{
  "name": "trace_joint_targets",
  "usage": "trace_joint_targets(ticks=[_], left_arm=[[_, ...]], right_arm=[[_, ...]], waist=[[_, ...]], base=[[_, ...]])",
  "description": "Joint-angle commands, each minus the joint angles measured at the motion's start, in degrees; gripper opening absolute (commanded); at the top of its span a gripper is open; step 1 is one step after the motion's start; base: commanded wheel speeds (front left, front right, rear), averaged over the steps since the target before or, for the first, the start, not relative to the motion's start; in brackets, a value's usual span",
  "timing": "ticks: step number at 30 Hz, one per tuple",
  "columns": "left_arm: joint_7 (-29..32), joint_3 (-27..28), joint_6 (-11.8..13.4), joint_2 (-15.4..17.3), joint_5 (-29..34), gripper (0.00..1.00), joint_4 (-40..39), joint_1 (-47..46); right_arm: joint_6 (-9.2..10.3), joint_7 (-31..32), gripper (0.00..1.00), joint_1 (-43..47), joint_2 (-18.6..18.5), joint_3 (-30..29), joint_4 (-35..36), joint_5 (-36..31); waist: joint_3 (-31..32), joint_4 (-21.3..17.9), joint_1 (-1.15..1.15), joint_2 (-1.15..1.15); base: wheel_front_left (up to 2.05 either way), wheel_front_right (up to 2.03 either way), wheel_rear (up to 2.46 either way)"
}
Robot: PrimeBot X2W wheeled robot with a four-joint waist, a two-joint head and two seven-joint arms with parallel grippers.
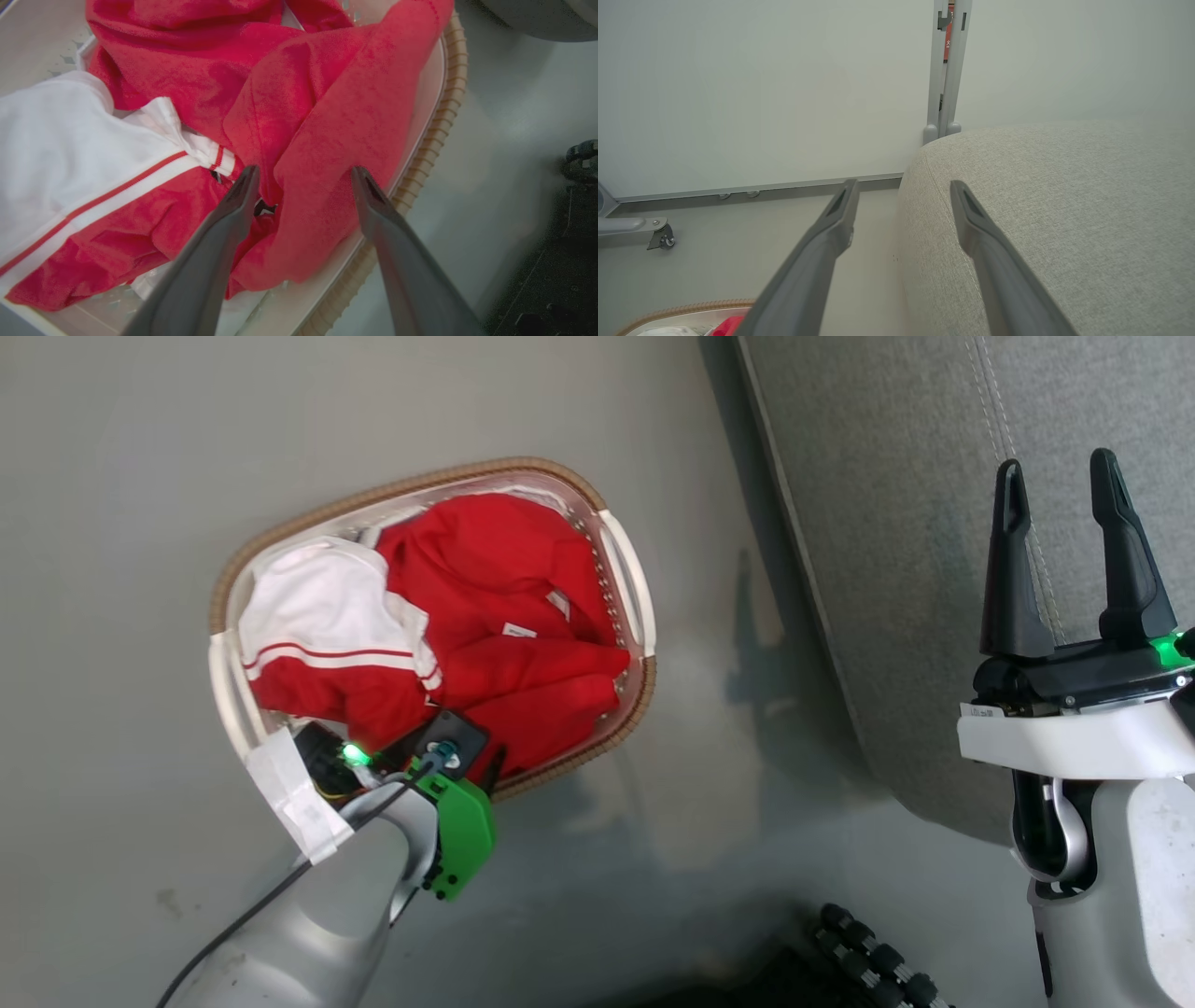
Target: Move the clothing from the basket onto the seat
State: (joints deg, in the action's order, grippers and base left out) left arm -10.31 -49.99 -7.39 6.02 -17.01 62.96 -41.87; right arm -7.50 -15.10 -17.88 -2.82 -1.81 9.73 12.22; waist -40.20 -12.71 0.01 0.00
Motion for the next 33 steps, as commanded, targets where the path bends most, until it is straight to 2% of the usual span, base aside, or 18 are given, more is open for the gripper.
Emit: trace_joint_targets(ticks=[1, 11, 12, 13, 14, 15, 20, 26, 29, 33], left_arm=[[0.2, -0.1, -0.1, 0.8, -0.3, 1.00, 0.8, -1.4], [1.1, -1.3, -0.1, 1.4, -2.4, 1.00, 5.5, -4.3], [1.1, -1.3, -0.1, 1.3, -2.5, 0.84, 5.8, -4.6], [1.2, -1.4, -0.1, 1.1, -2.7, 0.46, 6.1, -4.9], [1.1, -1.5, -0.1, 0.9, -2.8, 0.21, 6.3, -5.0], [0.9, -1.6, -0.1, 0.8, -2.9, 0.00, 6.5, -4.9], [-1.5, -2.5, -0.1, 0.4, -3.5, 0.00, 6.2, -4.3], [-4.3, -2.2, -0.1, 0.9, -5.1, 0.00, 4.0, -2.4], [-4.9, -1.7, -0.1, 1.3, -5.9, 0.00, 1.2, -1.3], [-4.9, 1.0, 0.6, 3.0, -5.9, 0.00, -7.2, 0.4]], right_arm=[[0.02, -0.1, 1.00, -0.8, -0.1, 0.2, 0.4, 0.6], [0.02, -0.1, 1.00, -1.9, -0.1, 1.1, 1.1, 2.2], [0.02, -0.1, 1.00, -1.9, -0.1, 1.0, 1.2, 2.3], [0.02, -0.1, 1.00, -2.0, -0.1, 1.0, 1.1, 2.4], [0.02, -0.1, 1.00, -2.0, -0.1, 1.0, 1.1, 2.4], [0.02, -0.1, 1.00, -2.0, -0.1, 0.9, 1.0, 2.4], [0.02, -0.1, 1.00, -2.1, -0.1, 0.9, -0.1, 2.3], [0.02, -0.1, 1.00, -1.9, -0.2, 0.3, -1.9, 1.0], [0.03, -0.1, 1.00, -0.8, -0.2, -0.2, -2.9, -0.2], [0.03, -0.1, 1.00, 1.2, -0.2, -0.7, -4.6, -2.0]], waist=[[-4.0, -3.9, -0.01, 0.00], [-5.7, -5.4, -0.01, 0.00], [-5.7, -5.5, -0.01, 0.00], [-5.6, -5.5, -0.01, 0.00], [-5.6, -5.4, -0.01, 0.00], [-5.3, -5.3, -0.01, 0.00], [-3.1, -4.4, -0.01, 0.00], [3.2, -2.3, -0.01, 0.00], [7.3, -0.5, -0.01, 0.00], [13.1, 2.2, -0.01, 0.00]], base=[[0.00, 0.00, 0.00], [0.00, 0.00, 0.00], [0.00, 0.00, 0.00], [0.00, 0.00, 0.00], [0.00, 0.00, 0.00], [0.00, 0.00, 0.00], [0.00, 0.00, 0.00], [0.00, 0.00, 0.00], [0.00, 0.00, 0.00], [0.00, 0.00, 0.00]])
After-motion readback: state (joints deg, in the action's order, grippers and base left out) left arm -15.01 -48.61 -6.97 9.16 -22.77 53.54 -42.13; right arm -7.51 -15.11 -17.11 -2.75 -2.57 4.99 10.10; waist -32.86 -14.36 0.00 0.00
